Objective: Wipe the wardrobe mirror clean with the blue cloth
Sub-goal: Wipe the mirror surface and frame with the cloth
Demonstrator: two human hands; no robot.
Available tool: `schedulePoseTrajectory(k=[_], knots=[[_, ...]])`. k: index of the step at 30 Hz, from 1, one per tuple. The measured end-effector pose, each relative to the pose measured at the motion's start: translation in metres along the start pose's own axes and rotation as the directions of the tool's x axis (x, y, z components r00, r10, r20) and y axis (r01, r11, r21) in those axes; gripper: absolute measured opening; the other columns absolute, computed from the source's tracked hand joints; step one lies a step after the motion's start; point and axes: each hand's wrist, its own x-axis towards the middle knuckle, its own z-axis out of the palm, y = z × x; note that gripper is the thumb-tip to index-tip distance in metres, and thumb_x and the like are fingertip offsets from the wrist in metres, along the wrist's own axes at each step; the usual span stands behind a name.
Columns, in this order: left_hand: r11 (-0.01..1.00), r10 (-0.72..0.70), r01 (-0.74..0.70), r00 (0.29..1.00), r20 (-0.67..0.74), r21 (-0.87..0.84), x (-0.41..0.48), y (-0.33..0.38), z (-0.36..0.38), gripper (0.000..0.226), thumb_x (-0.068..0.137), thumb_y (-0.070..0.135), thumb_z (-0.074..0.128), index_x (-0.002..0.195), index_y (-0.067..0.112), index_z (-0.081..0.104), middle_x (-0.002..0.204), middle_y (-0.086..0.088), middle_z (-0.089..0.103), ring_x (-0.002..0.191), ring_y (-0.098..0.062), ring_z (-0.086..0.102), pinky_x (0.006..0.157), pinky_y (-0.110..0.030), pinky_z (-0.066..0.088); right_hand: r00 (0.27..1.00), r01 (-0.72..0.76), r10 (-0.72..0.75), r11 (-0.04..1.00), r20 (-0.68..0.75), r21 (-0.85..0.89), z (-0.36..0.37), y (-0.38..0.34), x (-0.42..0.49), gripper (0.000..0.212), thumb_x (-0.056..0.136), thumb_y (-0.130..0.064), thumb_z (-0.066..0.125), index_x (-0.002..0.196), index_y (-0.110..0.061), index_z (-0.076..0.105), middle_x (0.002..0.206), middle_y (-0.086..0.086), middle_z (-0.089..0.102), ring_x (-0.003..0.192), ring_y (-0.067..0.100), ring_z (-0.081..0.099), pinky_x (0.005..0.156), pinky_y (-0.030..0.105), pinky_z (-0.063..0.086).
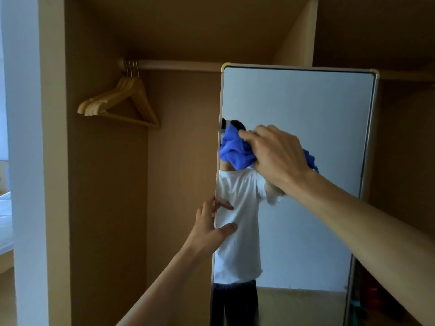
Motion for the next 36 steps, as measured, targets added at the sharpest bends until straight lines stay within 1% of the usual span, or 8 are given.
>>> schedulePoseTrajectory(k=[4,9,13,17,21,26,33,36], knots=[[1.0,0.007,-0.007,1.0,-0.001,-0.021,-0.002,0.0,0.001,0.048,0.083,0.016,0.074,0.117,0.042,0.053,0.137,0.01,0.052,0.134,-0.011,0.038,0.107,-0.036,0.04,1.0,-0.019,0.019,1.0,0.02,-0.021,-0.006,-0.002,0.013,0.031,0.078,-0.021,0.065,0.108,-0.017,0.059,0.085,0.0,0.049,0.083,0.024,0.056,0.056,0.031,0.029],[1.0,-0.006,0.006,1.0,0.0,-0.028,-0.004,0.002,0.001,0.047,0.077,0.021,0.071,0.117,0.041,0.056,0.134,0.014,0.054,0.131,-0.011,0.041,0.108,-0.037,0.041,0.996,0.077,-0.075,0.996,0.054,-0.042,0.016,-0.025,-0.012,0.028,0.084,-0.011,0.057,0.112,-0.015,0.059,0.099,0.004,0.059,0.09,0.025,0.059,0.057,0.032,0.03],[0.997,-0.072,0.072,0.997,0.007,-0.025,-0.004,0.002,0.0,0.053,0.08,0.028,0.073,0.121,0.049,0.046,0.131,0.013,0.048,0.123,-0.008,0.047,0.097,-0.026,0.042,0.985,0.138,-0.127,0.986,0.116,-0.092,0.025,-0.042,-0.038,0.028,0.071,-0.013,0.069,0.099,-0.015,0.066,0.091,0.007,0.062,0.081,0.025,0.063,0.057,0.031,0.031],[0.993,-0.113,0.112,0.994,-0.01,-0.042,-0.005,0.001,0.002,0.052,0.069,0.037,0.07,0.112,0.051,0.045,0.132,0.004,0.05,0.121,-0.012,0.053,0.101,-0.031,0.047,0.972,0.145,-0.131,0.988,0.194,-0.059,0.036,-0.052,-0.056,0.03,0.083,-0.012,0.056,0.112,-0.015,0.061,0.103,0.01,0.061,0.098,0.029,0.059,0.067,0.037,0.05],[0.991,-0.134,0.133,0.991,-0.014,-0.02,-0.005,-0.006,0.002,0.052,0.086,0.022,0.075,0.133,0.029,0.052,0.133,0.003,0.048,0.124,-0.014,0.052,0.099,-0.028,0.044,0.96,0.169,-0.155,0.985,0.233,-0.04,0.036,-0.051,-0.061,0.035,0.08,-0.013,0.06,0.115,-0.015,0.062,0.104,0.009,0.061,0.098,0.028,0.06,0.063,0.034,0.043],[0.994,-0.105,0.105,0.994,-0.017,0.013,-0.003,-0.008,0.006,0.048,0.089,0.023,0.071,0.131,0.036,0.051,0.135,0.011,0.044,0.119,0.001,0.046,0.086,-0.016,0.039,0.98,0.129,-0.111,0.986,0.163,-0.104,0.025,-0.029,-0.044,0.039,0.081,-0.016,0.061,0.12,-0.019,0.059,0.108,0.003,0.061,0.098,0.025,0.061,0.061,0.031,0.031],[0.998,0.008,-0.003,0.997,-0.076,0.064,-0.009,-0.005,0.017,0.04,0.083,0.023,0.068,0.117,0.04,0.058,0.135,0.016,0.052,0.131,0.009,0.031,0.098,-0.011,0.039,0.999,0.002,0.002,0.997,0.04,-0.083,-0.004,0.017,0.0,0.028,0.086,-0.021,0.063,0.114,-0.024,0.06,0.098,0.001,0.06,0.094,0.025,0.059,0.059,0.032,0.032],[0.997,0.029,-0.02,0.992,-0.122,0.071,-0.01,0.0,0.025,0.042,0.081,0.023,0.067,0.118,0.038,0.055,0.13,0.019,0.056,0.135,-0.002,0.033,0.111,-0.032,0.038,0.999,0.008,-0.005,0.997,0.032,-0.082,-0.006,0.027,0.002,0.023,0.088,-0.021,0.062,0.111,-0.025,0.061,0.093,-0.001,0.057,0.09,0.022,0.057,0.057,0.031,0.031]])
